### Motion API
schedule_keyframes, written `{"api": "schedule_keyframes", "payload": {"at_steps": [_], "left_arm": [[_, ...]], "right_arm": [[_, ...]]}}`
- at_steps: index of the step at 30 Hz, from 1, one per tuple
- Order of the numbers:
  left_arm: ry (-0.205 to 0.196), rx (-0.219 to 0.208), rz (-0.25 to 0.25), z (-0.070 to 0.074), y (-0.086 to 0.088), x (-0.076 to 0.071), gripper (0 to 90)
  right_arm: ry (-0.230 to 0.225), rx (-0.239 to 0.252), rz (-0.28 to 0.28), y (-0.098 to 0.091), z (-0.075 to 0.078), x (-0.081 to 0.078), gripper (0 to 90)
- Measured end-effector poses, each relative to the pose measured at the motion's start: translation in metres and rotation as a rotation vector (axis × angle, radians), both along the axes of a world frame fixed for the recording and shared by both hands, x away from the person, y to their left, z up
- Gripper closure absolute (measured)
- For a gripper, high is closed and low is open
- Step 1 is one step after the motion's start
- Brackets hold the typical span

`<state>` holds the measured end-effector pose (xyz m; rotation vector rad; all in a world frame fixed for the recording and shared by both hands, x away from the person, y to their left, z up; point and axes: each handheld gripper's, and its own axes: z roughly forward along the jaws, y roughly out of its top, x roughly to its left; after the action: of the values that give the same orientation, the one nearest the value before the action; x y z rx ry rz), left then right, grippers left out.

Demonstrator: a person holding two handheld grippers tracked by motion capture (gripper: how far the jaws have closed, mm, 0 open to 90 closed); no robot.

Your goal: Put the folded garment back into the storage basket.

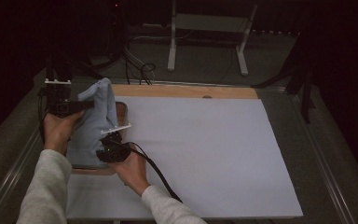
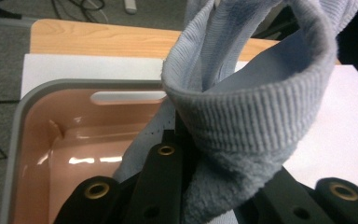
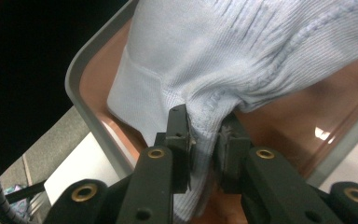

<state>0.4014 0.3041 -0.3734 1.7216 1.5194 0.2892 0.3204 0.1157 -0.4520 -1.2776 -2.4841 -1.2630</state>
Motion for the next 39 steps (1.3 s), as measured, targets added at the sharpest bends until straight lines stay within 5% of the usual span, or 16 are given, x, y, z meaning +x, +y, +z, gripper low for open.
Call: {"api": "schedule_keyframes", "payload": {"at_steps": [3,7,10,18,23,32,36,39], "left_arm": [[0.015,0.024,0.039,-0.004,0.001,0.001,79.8],[-0.001,0.094,0.124,-0.006,-0.003,0.001,28.6],[-0.002,0.100,0.130,-0.006,-0.006,0.001,16.3],[-0.017,0.074,0.067,-0.015,-0.015,-0.005,16.2],[0.018,0.062,0.030,-0.028,-0.019,-0.012,16.9],[0.081,0.106,-0.020,-0.047,-0.024,-0.024,20.4],[0.096,0.099,-0.036,-0.053,-0.024,-0.028,26.3],[0.120,0.120,-0.068,-0.056,-0.025,-0.032,39.8]], "right_arm": [[0.003,-0.003,0.001,0.002,-0.001,-0.001,78.5],[0.014,-0.005,0.003,0.002,-0.002,0.000,78.5],[0.016,-0.006,0.000,0.001,-0.004,0.001,78.5],[0.022,-0.004,0.002,0.000,-0.005,0.002,78.3],[0.023,-0.003,0.001,-0.002,-0.005,0.003,78.2],[0.030,-0.002,0.008,-0.002,-0.005,0.004,78.1],[0.029,0.000,0.009,-0.003,-0.004,0.005,77.9],[0.023,0.005,0.003,-0.005,-0.002,0.006,77.9]]}}
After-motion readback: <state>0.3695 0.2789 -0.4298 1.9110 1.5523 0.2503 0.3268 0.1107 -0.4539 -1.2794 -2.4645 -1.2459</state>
